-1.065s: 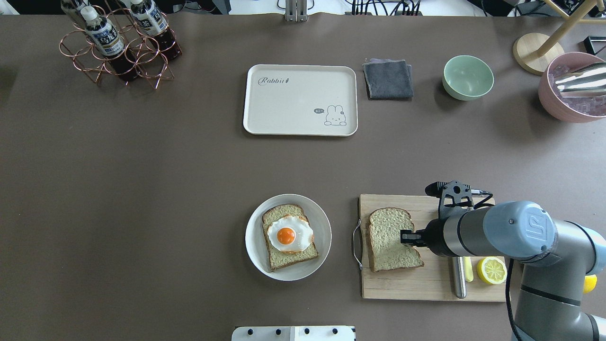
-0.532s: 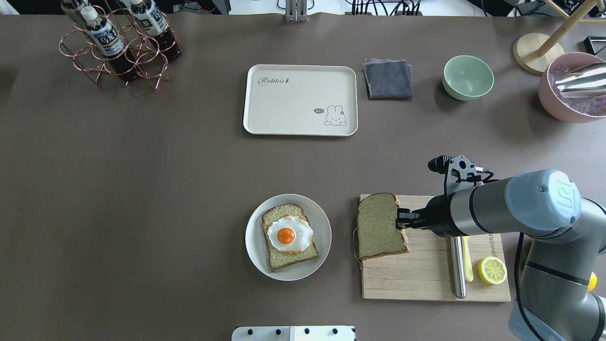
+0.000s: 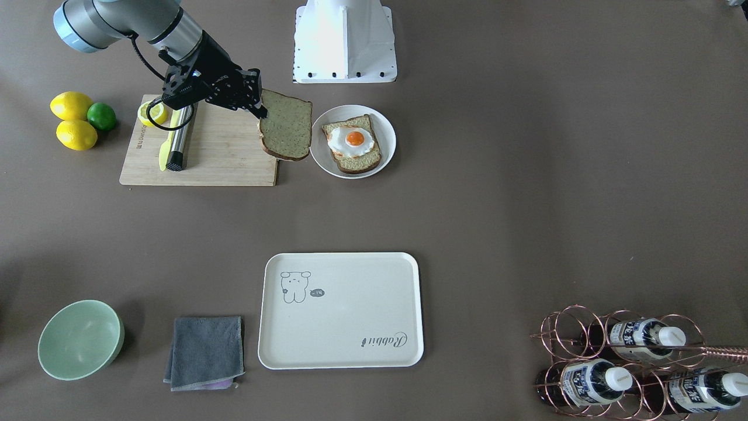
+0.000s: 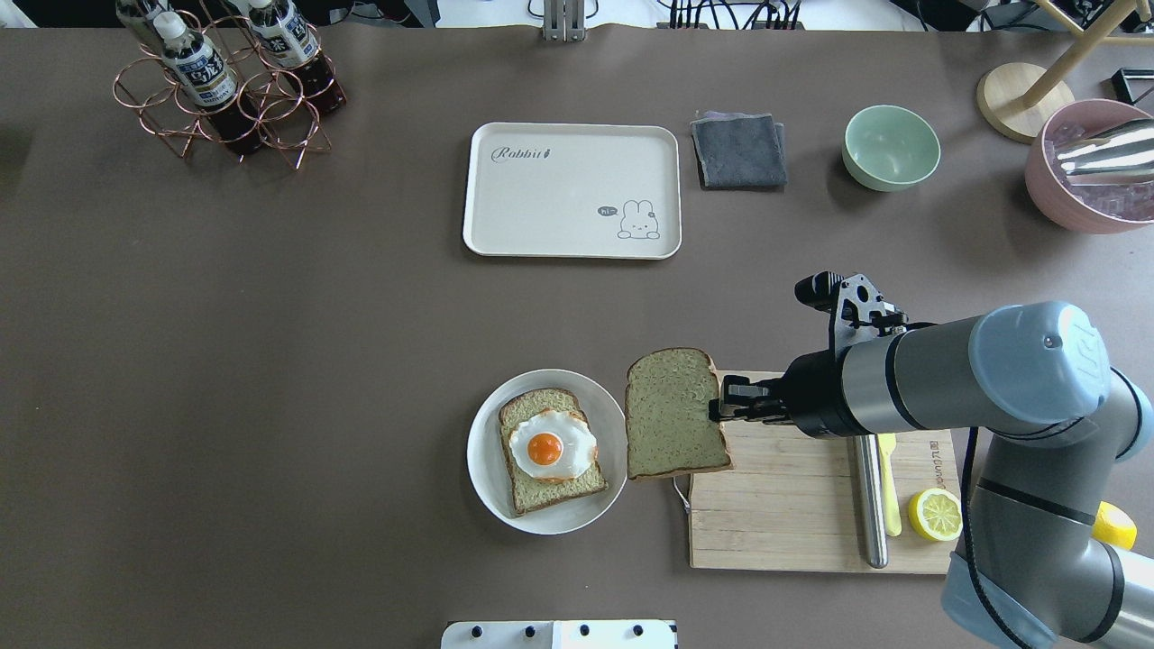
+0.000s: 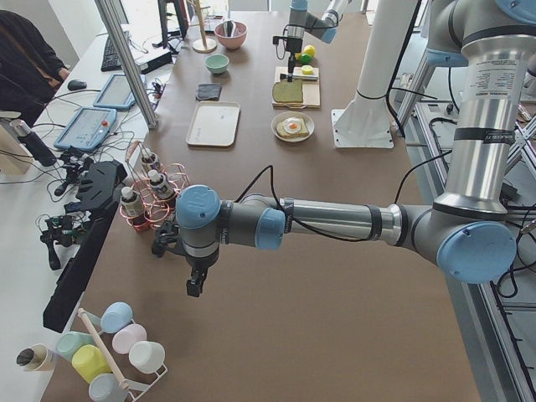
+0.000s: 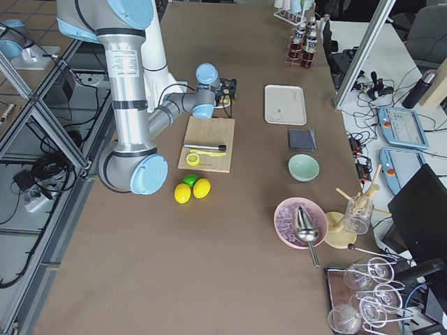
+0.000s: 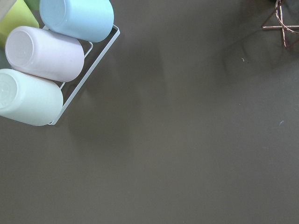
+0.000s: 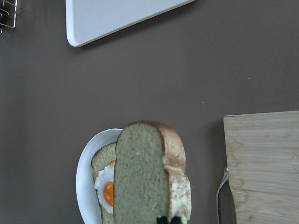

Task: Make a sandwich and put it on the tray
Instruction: 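Lift the bread slice and carry it over the egg toast plate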

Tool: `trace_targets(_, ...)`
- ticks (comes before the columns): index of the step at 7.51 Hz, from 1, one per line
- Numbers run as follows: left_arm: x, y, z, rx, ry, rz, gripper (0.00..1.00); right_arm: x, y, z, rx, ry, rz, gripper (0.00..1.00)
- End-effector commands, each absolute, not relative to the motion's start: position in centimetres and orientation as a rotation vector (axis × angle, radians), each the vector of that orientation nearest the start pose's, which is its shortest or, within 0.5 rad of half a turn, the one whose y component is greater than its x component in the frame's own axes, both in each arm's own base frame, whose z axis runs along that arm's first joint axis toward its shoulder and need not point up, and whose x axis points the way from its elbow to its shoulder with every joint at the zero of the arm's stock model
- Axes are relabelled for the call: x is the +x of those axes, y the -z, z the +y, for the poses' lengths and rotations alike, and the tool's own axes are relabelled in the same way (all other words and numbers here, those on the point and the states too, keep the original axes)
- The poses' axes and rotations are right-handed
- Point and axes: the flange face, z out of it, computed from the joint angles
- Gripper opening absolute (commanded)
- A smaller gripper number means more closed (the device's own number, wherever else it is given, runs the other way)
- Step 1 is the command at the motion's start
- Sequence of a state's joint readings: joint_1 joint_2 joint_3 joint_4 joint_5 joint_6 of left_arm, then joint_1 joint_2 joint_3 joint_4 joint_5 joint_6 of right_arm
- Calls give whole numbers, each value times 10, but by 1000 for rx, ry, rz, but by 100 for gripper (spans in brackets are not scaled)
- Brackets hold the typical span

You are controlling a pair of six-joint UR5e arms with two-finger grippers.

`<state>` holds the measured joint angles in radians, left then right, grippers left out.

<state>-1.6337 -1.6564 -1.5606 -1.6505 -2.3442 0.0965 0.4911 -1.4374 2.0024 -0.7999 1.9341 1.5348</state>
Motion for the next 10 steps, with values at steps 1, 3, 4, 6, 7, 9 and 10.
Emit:
trace_targets(1,-97,-610,-533,211,-92,759,98,-415,-321,-316,10,-168,-1515,0)
trace_targets(3,-97,-610,-533,213,-94,759,98,-439,-315,-299,20,-174,-1532,0)
trace_targets(4,-97,-610,-533,212,-92,759,98,-451,-302,-292,38,-179,-1555,0)
trace_targets(6,-97,-611,-533,211,-93,757,98,-467,-295,-277,52,-182,-1568,0)
trace_targets(7,-97,-612,-532,208,-92,758,98,-479,-286,-274,70,-195,-1582,0)
trace_targets(9,-97,-614,-531,205,-92,759,98,-501,-277,-269,91,-214,-1592,0)
trace_targets(10,-97,-617,-531,201,-91,760,98,-513,-275,-269,95,-218,-1589,0)
